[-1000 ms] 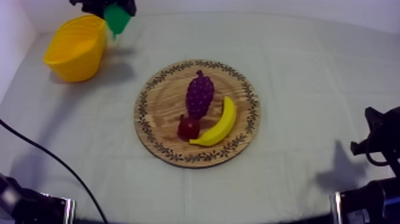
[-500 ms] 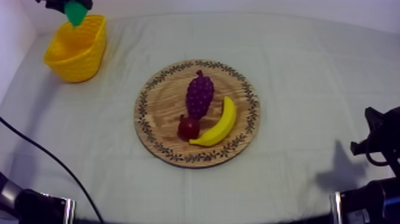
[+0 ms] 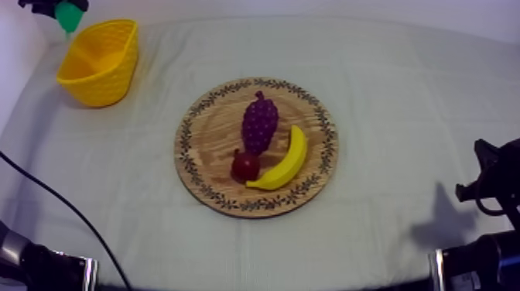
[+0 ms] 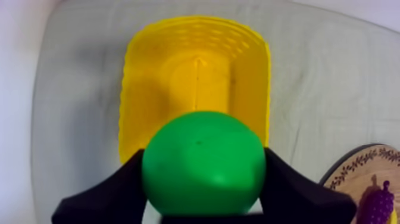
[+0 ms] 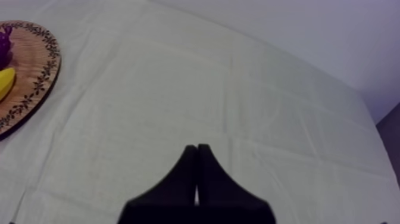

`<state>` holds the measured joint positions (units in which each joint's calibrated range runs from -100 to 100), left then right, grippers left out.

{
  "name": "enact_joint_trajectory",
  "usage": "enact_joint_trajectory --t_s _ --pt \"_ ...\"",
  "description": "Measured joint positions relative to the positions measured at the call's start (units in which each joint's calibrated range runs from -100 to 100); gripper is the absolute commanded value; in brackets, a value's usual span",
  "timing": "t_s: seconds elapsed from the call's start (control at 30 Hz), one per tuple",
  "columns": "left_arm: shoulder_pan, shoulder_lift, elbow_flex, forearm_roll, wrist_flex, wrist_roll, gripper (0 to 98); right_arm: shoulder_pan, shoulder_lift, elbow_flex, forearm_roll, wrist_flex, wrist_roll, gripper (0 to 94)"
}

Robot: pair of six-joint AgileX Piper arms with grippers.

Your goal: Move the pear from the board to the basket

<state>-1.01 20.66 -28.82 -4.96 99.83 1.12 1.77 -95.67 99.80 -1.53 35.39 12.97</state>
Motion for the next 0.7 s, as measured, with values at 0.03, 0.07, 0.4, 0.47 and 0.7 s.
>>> enact_joint_trajectory --t_s 0.03,0.07,0.4,0.47,0.7 --pt "-0.1 0.32 -0.15 0.19 -0.13 0.0 46.7 0.0 0.0 0.0 0.0 0.0 0.0 0.4" --pt "-0.24 0.76 -0.26 0.3 -0.13 0.0 46.8 0.0 0.0 0.0 0.0 0.0 0.0 0.4" --pt "-1.57 6.91 0.9 1.66 -2.8 0.14 47.4 0.0 0.0 0.0 0.0 0.07 0.0 0.4" --pt "-1.67 8.27 1.04 1.73 -3.6 0.16 47.6 0.0 0.0 0.0 0.0 0.07 0.0 0.4" --pt "-1.75 13.27 1.76 1.92 -5.88 0.16 47.9 0.0 0.0 0.0 0.0 0.07 0.0 0.4"
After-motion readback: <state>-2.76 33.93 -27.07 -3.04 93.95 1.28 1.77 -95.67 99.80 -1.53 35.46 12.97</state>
